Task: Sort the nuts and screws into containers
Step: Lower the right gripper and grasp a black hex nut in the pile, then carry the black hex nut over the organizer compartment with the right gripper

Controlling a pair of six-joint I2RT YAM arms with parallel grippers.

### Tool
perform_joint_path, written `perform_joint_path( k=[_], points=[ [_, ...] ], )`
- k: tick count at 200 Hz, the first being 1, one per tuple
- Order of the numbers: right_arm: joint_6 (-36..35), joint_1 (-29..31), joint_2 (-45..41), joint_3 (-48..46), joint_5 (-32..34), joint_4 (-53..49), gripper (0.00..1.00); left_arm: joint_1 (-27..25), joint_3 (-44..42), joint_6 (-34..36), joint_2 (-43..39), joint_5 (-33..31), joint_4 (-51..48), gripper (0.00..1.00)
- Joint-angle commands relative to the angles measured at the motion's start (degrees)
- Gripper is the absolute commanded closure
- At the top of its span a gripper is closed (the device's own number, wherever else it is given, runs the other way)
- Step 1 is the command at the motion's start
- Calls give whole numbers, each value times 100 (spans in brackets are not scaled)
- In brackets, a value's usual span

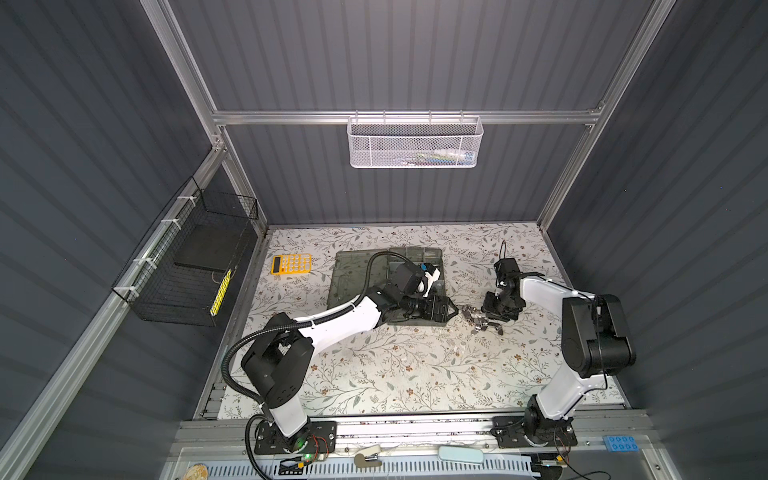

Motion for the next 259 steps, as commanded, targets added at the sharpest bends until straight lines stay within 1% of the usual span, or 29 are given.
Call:
perform_joint_path(
  k=[1, 51, 116, 172, 195, 198, 204, 259],
  points=[
    [4, -18, -123, -93, -44, -84, 73, -34, 150, -19, 45, 13, 24, 0],
    [12, -18, -281, -214, -24, -82, 75, -38, 91, -41, -13, -16, 68, 0],
    [49, -18, -681, -133, -90, -271, 75, -33, 25, -43, -113, -85, 51, 0],
    [203, 8, -1161, -47, -492, -352, 75, -38, 32, 46, -253, -120, -78, 0],
    [250, 107, -1296, 44, -537, -399, 75, -29, 19, 111, -335, -120, -124, 0],
    [251, 125, -1315, 59, -537, -413, 75, -27, 13, 123, -344, -280, -139, 0],
    [263, 152, -1347, 93, -534, -423, 74, -29, 20, 143, -364, -311, -155, 0],
    [415, 543, -1402, 469, -559, -571, 74, 144, -186, 171, -684, -331, -226, 0]
  ],
)
